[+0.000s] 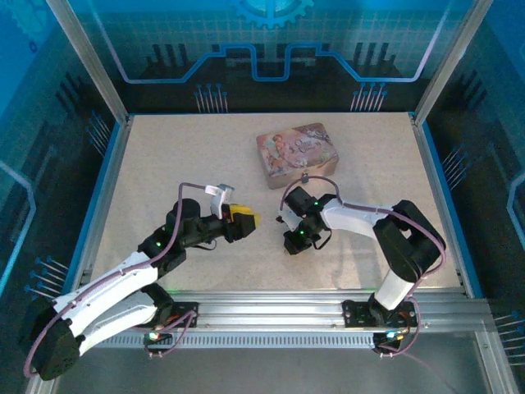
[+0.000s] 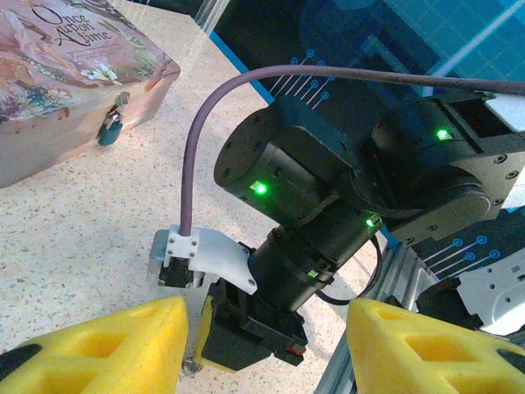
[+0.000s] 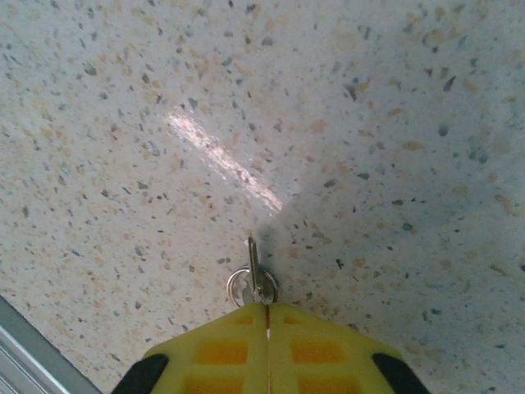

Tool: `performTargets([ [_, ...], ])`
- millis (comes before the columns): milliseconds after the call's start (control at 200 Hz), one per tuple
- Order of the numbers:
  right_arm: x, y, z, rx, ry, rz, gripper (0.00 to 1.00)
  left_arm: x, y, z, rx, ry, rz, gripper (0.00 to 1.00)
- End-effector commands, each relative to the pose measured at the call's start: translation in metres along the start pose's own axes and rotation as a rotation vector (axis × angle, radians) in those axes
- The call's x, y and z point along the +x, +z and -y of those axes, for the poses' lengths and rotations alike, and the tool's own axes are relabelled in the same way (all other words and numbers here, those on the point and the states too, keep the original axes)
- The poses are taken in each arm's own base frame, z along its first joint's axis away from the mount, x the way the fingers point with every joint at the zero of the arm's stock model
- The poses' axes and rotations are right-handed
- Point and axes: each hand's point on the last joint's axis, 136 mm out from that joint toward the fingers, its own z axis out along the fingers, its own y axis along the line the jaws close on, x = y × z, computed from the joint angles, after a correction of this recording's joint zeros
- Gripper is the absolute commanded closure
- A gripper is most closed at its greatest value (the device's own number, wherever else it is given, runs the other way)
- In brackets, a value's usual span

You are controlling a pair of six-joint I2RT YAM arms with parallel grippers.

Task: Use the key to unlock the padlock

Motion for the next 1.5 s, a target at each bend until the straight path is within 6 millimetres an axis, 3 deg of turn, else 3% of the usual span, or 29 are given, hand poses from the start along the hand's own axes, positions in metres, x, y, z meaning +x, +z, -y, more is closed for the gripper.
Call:
performTargets([
  [0, -0.001, -0.007, -0.01, -0.033, -0.014, 0.029, 0.96, -0.004, -0.001, 0.002, 0.003, 0.019, 0.024, 0.45],
  [345, -0.006, -0.017, -0.009, -0.022, -0.03, 0.074, 1.0, -0.004, 0.0, -0.003, -0.015, -0.012, 0.041, 0.44],
  [475, -0.021, -0.032, -0.017, -0.042, -0.069, 0.178, 1.0, -0.005, 0.003, -0.005, -0.003, -0.08, 0.047, 0.44],
  [490, -0.015, -0.029, -0.015, -0.045, -0.068, 0.171, 1.0, -0.005, 0.004, -0.005, 0.006, -0.088, 0.047, 0.44],
  [725, -0.035, -0.074, -0.045, -0.161, -0.19, 0.407, 1.0, -0.011, 0.013, 0.006, 0.151, -0.197, 0.05, 0.43],
  [925, -0.043, -0.12, -0.072, -0.257, -0.282, 0.585, 1.0, -0.003, 0.025, 0.014, 0.219, -0.206, -0.022, 0.47],
  [1086, -0.043, -0.143, -0.084, -0.292, -0.323, 0.643, 1.0, 0.004, 0.031, 0.019, 0.235, -0.193, -0.055, 0.48],
  [1491, -0.045, -0.158, -0.101, -0.364, -0.366, 0.676, 1.0, 0.011, 0.039, 0.018, 0.23, -0.198, -0.08, 0.51],
])
